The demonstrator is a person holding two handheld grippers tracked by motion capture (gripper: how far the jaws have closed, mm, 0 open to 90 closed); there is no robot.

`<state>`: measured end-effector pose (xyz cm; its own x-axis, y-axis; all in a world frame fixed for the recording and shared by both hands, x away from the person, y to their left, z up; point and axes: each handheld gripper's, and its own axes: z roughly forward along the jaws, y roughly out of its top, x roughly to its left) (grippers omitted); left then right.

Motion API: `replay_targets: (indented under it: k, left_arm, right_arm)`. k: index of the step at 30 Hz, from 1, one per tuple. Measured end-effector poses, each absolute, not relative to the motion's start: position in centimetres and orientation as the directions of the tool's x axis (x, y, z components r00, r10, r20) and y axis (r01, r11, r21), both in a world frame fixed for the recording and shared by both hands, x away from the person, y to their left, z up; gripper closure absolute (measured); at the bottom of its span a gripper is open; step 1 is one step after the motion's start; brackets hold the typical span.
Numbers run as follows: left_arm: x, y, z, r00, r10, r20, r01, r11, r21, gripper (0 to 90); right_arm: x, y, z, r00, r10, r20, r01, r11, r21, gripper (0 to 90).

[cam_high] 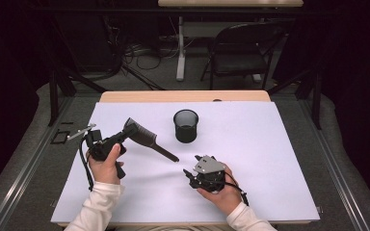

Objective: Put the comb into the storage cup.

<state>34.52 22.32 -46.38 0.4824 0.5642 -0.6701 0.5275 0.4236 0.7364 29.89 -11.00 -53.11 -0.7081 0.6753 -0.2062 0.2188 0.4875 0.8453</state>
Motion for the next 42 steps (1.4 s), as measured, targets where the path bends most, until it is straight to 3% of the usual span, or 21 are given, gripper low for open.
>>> replay_targets:
  k: [28,36,38,42]
  left_arm:
    - [34.5,23.6,-46.2,0.471,0.572,-0.672,0.504,0.451,0.737,84.7]
    - [34.4,23.5,-46.0,0.475,0.578,-0.664,0.498,0.445,0.744,84.7]
    - [34.5,23.3,-45.8,0.476,0.582,-0.66,0.494,0.444,0.748,84.6]
    - [34.8,22.8,-45.5,0.485,0.585,-0.65,0.49,0.434,0.756,84.7]
  right_arm:
    - [30.1,-12.8,-52.4,-0.7,0.703,-0.124,0.279,0.429,0.859,38.5]
    - [30.2,-13.1,-52.2,-0.688,0.719,-0.097,0.293,0.398,0.869,35.1]
    - [30.2,-13.1,-52.3,-0.691,0.715,-0.104,0.293,0.408,0.864,27.5]
    - [30.3,-13.2,-52.3,-0.695,0.711,-0.105,0.296,0.416,0.86,26.2]
